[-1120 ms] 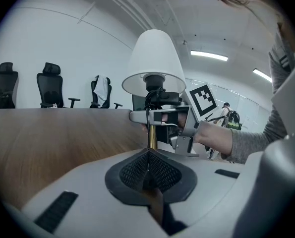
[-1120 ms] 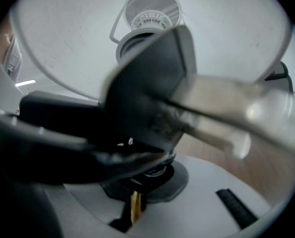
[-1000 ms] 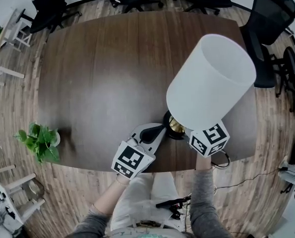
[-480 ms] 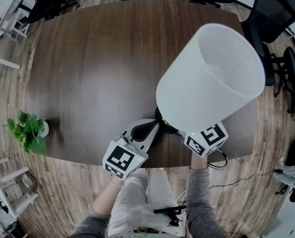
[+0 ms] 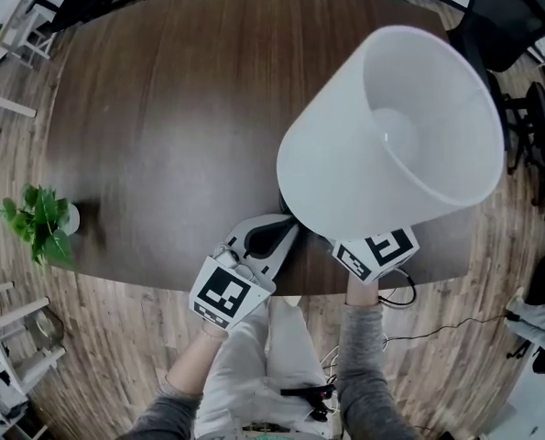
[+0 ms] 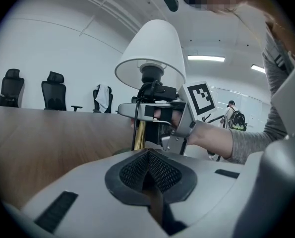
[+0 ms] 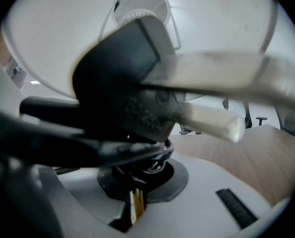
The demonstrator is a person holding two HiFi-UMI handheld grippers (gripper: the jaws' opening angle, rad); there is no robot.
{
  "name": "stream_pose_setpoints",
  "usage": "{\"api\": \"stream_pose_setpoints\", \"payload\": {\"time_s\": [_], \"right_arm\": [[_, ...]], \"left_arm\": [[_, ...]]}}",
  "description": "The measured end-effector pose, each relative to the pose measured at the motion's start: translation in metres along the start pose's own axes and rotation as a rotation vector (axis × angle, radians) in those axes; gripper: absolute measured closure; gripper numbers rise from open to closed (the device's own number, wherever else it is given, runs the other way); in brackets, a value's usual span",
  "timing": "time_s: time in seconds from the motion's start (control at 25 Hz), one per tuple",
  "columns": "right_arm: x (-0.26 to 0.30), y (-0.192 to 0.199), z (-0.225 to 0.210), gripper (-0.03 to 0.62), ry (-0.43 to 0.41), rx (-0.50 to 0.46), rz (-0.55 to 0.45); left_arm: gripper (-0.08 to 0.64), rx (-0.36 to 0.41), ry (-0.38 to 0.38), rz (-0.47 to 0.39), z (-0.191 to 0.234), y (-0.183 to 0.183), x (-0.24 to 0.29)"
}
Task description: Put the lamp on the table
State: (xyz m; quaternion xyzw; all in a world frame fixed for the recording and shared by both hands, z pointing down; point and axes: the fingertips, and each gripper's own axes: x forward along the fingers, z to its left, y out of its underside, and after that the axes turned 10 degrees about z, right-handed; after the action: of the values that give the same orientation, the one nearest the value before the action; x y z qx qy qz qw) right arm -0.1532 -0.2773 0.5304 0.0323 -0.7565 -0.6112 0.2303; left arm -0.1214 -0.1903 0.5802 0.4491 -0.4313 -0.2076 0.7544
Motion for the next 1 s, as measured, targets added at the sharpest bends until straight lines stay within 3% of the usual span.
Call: {"api": "stream_pose_setpoints", "payload": {"time_s": [0.56,1.0], "right_arm": [[-0.008,0.008,0.015,0.573,0.013,-0.07,-0.055],[-0.011,0.008,0.016,0.572,0.041,-0.069,-0.091]], "left_arm": [[0.548,0.003,-0.03,-0.025,-0.012,0.016,-0.004],[0.548,-0.006,-0.051,-0.044,-0.014,0.023,-0.006]]}}
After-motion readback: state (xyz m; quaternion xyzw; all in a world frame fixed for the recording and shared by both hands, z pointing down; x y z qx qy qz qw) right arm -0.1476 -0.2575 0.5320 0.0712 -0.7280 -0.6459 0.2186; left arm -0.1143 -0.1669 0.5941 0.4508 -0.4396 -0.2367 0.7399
